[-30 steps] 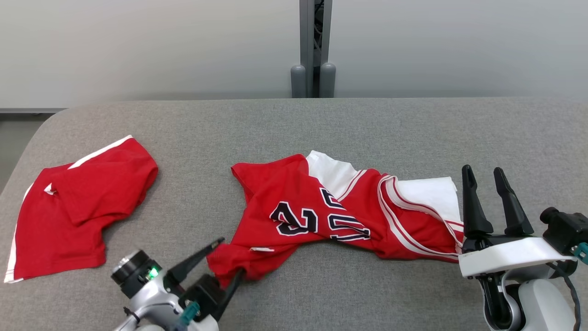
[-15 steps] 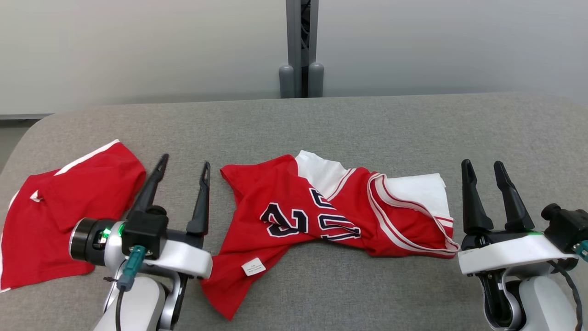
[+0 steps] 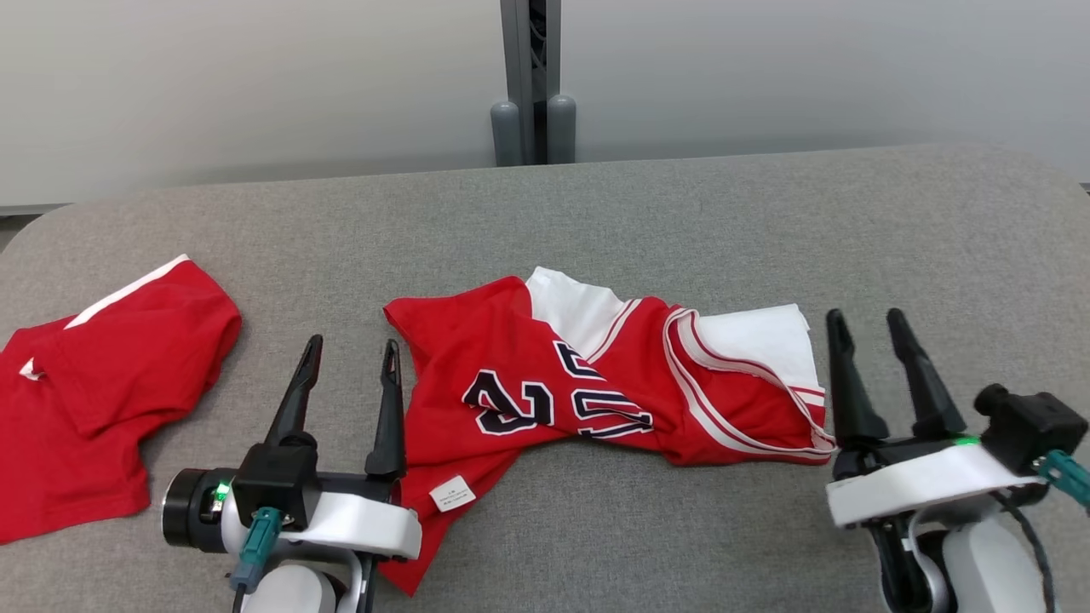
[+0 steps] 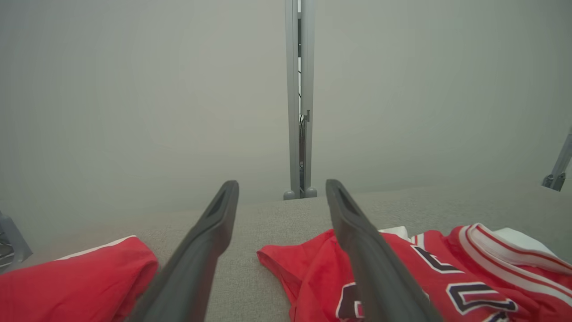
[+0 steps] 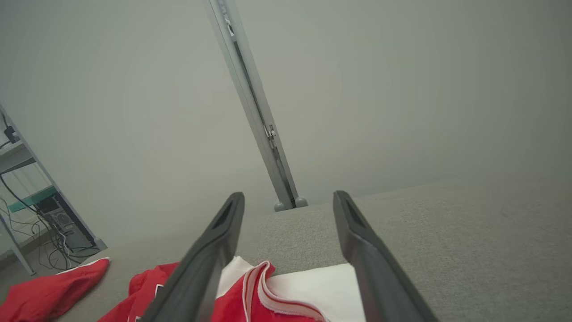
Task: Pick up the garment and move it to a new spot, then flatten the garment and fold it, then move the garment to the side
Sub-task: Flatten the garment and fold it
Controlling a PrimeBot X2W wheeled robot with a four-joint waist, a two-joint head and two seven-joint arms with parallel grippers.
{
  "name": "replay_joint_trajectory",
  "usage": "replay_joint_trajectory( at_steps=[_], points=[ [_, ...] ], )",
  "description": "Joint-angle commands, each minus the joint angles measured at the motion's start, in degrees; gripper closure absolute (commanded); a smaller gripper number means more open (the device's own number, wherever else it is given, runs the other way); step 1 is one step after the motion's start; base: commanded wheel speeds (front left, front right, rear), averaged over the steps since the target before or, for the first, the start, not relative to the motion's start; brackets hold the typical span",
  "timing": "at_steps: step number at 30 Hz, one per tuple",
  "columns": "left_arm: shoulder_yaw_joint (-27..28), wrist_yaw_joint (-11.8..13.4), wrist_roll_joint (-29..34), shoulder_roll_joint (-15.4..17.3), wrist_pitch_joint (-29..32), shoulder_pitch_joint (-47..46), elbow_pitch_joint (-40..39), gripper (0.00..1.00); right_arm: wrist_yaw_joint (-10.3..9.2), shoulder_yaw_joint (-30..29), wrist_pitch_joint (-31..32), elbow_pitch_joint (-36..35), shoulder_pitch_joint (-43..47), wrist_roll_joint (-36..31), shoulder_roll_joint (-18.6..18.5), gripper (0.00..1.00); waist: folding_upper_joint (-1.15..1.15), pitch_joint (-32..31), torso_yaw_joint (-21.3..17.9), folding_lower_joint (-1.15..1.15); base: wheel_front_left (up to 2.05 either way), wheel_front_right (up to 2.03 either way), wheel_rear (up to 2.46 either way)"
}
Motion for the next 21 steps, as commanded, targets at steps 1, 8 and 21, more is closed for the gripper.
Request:
replay_joint_trajectory(
  at_steps=[1, 8, 21],
  points=[
    [0.4, -0.7, 0.6, 0.0, 0.0, -0.3, -0.1, 0.00, 0.05, 1.2, 0.9, -0.3, 0.2, -0.1, -0.2, 0.00, 0.00, 0.2, 0.3, 0.00, 0.00, 0.00, 0.00],
    [1.4, -2.8, 2.4, -1.2, 0.0, -1.3, 0.7, 0.00, 0.04, 8.6, 9.0, 2.0, 0.9, 1.4, -2.7, 0.00, 0.00, 1.7, 2.0, 0.00, 0.00, 0.00, 0.00],
    [0.5, -4.4, 3.3, -2.3, 0.0, -2.6, 1.7, 0.00, 0.04, 12.8, 17.0, 11.8, -3.9, 3.2, -6.4, 0.84, 0.00, 4.8, 6.8, 0.00, 0.00, 0.00, 0.00]
  ],
)
